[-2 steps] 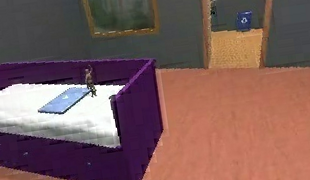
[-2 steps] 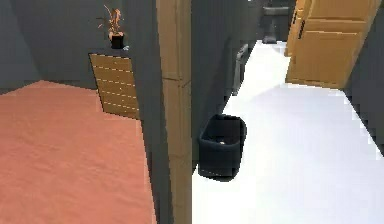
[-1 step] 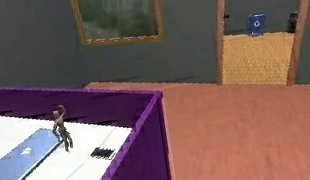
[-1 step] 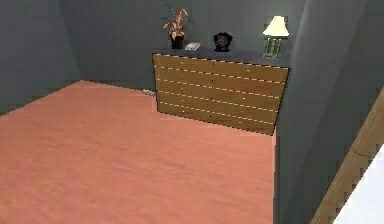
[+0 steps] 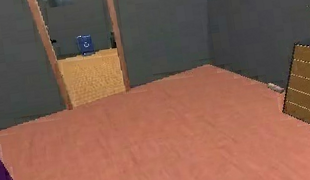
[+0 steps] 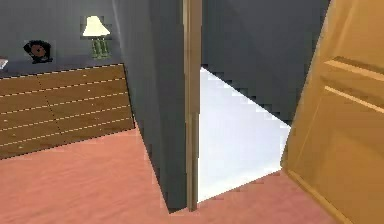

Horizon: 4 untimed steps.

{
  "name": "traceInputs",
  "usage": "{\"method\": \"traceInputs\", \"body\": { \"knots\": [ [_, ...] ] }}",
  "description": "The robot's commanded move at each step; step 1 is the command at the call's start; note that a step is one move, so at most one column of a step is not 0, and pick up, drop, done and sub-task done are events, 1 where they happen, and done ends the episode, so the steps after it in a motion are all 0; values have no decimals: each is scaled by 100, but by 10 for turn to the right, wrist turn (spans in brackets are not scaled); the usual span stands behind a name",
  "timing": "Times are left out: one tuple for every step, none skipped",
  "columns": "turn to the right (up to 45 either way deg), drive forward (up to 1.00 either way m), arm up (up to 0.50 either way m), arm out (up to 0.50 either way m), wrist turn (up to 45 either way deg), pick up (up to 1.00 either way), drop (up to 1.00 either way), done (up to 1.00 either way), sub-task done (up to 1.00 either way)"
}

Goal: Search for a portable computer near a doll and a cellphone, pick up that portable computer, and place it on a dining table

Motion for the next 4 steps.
{"method": "traceInputs", "body": {
  "knots": [
    [390,0,0,0,0,0,0,0,0],
    [0,30,0,0,0,0,0,0,0],
    [-450,0,0,0,0,0,0,0,0],
    [-240,0,0,0,0,0,0,0,0]
  ]
}}
